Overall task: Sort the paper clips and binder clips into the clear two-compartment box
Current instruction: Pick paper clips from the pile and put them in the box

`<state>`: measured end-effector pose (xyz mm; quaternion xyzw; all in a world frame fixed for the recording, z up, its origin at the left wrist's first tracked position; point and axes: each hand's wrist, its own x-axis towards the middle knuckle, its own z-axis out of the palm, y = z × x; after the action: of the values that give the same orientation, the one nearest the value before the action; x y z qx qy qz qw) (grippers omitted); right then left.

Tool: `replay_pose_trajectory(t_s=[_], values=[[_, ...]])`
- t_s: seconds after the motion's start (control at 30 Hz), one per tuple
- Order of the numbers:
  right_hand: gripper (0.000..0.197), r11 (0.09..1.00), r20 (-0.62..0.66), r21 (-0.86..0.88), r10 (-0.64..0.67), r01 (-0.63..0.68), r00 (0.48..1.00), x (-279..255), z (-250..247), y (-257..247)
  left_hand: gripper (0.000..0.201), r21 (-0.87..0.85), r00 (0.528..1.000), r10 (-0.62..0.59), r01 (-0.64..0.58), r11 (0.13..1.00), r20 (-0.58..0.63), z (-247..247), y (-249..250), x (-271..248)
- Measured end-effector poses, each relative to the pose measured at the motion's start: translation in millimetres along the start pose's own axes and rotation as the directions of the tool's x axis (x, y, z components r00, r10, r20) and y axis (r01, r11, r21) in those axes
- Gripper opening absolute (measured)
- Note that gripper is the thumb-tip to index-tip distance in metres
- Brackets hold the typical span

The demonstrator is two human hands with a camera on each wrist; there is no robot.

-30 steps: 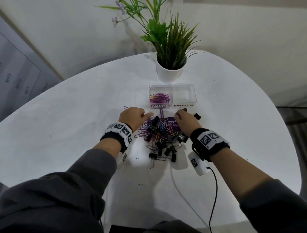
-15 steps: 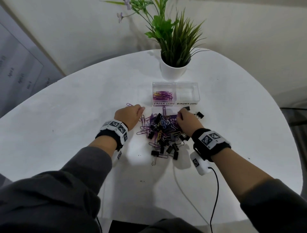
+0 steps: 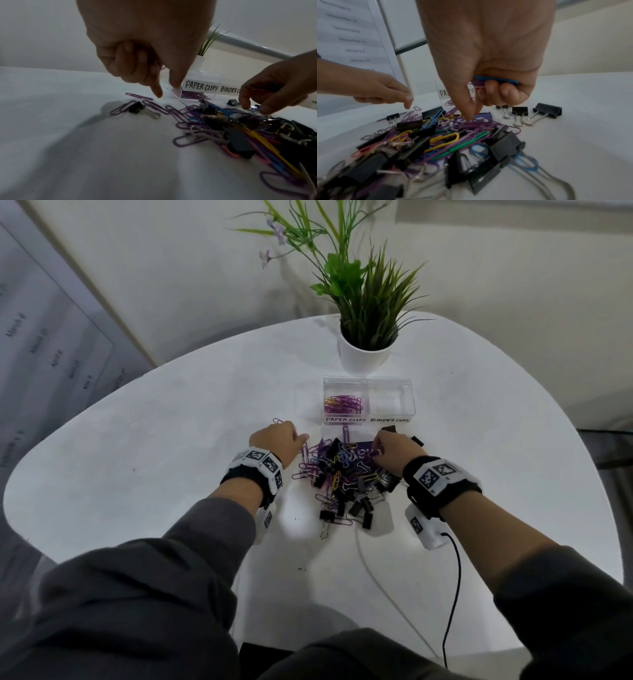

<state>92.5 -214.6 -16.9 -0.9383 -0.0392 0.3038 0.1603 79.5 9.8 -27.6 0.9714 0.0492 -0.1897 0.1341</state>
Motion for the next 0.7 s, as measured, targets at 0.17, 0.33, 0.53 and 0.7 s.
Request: replay_pose_trajectory(t_s=[0.17,0.33,0.53,0.7], values=[[0.026,0.991,-0.01,-0.131,-0.024,0.023,1.0,-1,5,8,0.044,0.109,0.999,-0.04,0.036,0.993,0.035,12,8,6],[0.018,0.996,-0.072,-0.079,-0.043,0.037,0.996,5,8,11,0.028,0.0,0.998,-0.035,0.035,0.999,0.053,19,13,13],[0.008,0.995,-0.136,0.011,-0.101,0.103,0.986,4,2,12,0.03,-0.079,0.995,-0.026,0.018,0.997,-0.101,10,9,13],[0.023,0.994,-0.112,0.049,-0.087,0.093,0.99,0,2,14,0.029,-0.103,0.998,-0.004,-0.002,0.995,-0.066,-4,-11,20]])
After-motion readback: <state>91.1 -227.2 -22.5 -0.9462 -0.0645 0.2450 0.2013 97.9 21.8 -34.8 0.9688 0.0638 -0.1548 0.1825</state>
